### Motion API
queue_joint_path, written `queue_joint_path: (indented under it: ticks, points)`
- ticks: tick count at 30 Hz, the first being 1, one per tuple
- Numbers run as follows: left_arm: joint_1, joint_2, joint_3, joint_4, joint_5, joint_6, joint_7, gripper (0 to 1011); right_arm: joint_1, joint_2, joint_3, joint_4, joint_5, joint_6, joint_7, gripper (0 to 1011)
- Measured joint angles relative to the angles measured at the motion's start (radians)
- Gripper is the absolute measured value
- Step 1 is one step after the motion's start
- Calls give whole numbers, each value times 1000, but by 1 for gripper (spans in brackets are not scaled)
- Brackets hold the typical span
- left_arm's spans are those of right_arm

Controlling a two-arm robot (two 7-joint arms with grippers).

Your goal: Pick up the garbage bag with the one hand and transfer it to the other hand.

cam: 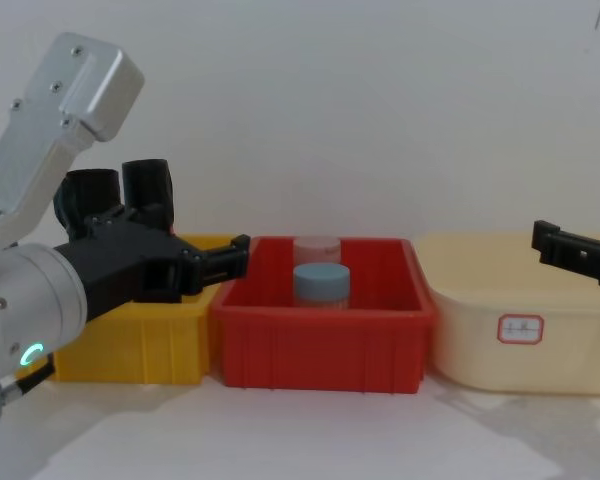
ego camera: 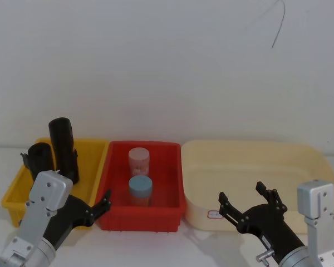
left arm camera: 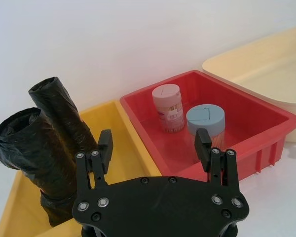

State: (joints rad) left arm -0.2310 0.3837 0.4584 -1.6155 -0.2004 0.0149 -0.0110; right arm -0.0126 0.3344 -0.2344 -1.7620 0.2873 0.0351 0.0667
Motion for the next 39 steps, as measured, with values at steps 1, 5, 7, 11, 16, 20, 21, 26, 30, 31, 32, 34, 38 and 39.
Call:
queue_joint_path:
  ticks: [1,5,7,11,16,20,21,26,30,31,32,34,38,39]
  points:
    - [0,0,0,0,0,0,0,1001,0,0,0,0,0,0,0,1001]
    - [0,0,0,0,0,0,0,1001,0,0,0,0,0,0,0,1001]
    - [0,0,0,0,0,0,0,1001,0,0,0,0,0,0,0,1001]
    - [0,0,0,0,0,0,0,1001,0,0,0,0,0,0,0,1001]
    - [0,0,0,0,0,0,0,1001,0,0,0,0,0,0,0,1001]
    - [0,0,0,0,0,0,0,1001,0,0,0,0,0,0,0,1001]
    - [0,0,0,0,0,0,0,1001,0,0,0,0,0,0,0,1001]
    - [0,0,0,0,0,0,0,1001,0,0,0,0,0,0,0,1001]
    - [0,0,0,0,0,0,0,1001,0,0,0,0,0,0,0,1001]
    - [0,0,0,0,0,0,0,1001,0,0,0,0,0,0,0,1001]
    - [0,0,0,0,0,0,0,1001,0,0,0,0,0,0,0,1002]
    - [0,0,0,0,0,0,0,1001,0,0,0,0,0,0,0,1001]
    - [0,0,0,0,0,0,0,1001,0,0,0,0,0,0,0,1001]
    - [0,0,0,0,0,0,0,1001,0,0,0,0,0,0,0,1001]
